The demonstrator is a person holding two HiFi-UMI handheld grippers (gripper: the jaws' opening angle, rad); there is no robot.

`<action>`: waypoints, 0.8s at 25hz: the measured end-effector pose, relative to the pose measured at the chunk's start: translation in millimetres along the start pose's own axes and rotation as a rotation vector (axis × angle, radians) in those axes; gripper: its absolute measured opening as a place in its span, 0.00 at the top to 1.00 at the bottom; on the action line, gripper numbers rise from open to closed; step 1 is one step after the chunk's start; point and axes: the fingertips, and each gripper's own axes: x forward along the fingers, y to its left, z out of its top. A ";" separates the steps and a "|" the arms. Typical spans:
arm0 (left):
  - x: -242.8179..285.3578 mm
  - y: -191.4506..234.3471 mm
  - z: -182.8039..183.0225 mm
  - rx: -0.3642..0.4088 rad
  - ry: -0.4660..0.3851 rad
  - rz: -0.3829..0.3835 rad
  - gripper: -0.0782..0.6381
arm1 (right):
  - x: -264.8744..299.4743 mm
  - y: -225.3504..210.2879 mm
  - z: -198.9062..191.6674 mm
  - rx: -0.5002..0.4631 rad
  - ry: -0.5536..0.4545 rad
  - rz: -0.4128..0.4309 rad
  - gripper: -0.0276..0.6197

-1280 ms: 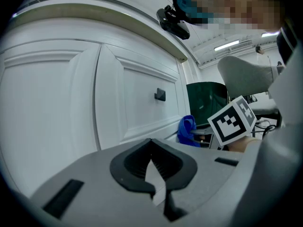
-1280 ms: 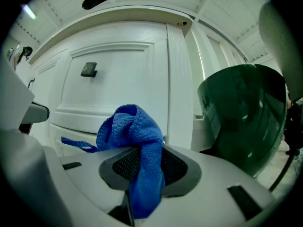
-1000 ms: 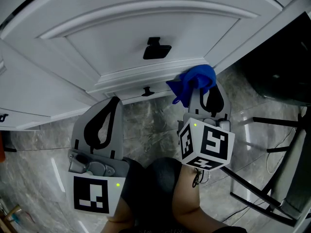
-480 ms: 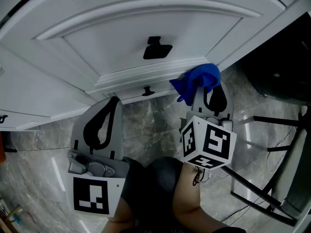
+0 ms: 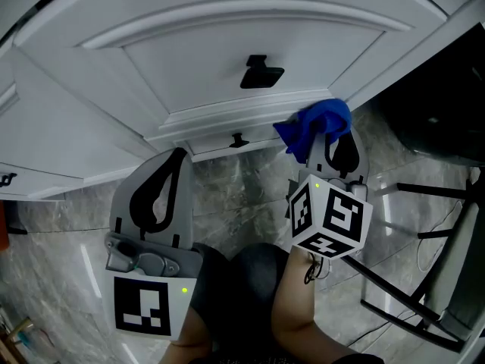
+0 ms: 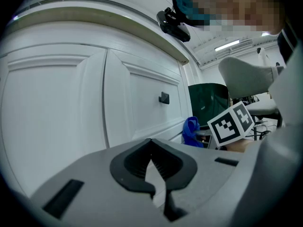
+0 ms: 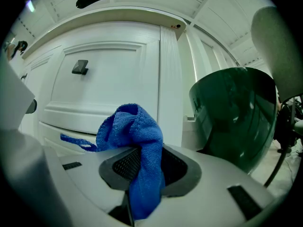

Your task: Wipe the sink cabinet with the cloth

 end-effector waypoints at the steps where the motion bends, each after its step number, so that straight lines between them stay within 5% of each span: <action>1: -1.9 1.9 0.7 -0.003 -0.002 0.005 0.89 | -0.3 0.2 -0.1 0.005 0.003 0.000 0.78; 6: -10.1 10.9 6.9 -0.016 -0.032 0.027 0.89 | -9.4 14.5 13.5 0.034 -0.030 0.074 0.78; 14: -22.8 22.7 9.2 -0.042 -0.056 0.044 0.89 | -34.9 113.3 32.7 0.145 -0.053 0.443 0.78; 20: -35.8 41.2 10.3 -0.052 -0.070 0.099 0.89 | -52.2 184.5 21.1 0.124 0.012 0.651 0.78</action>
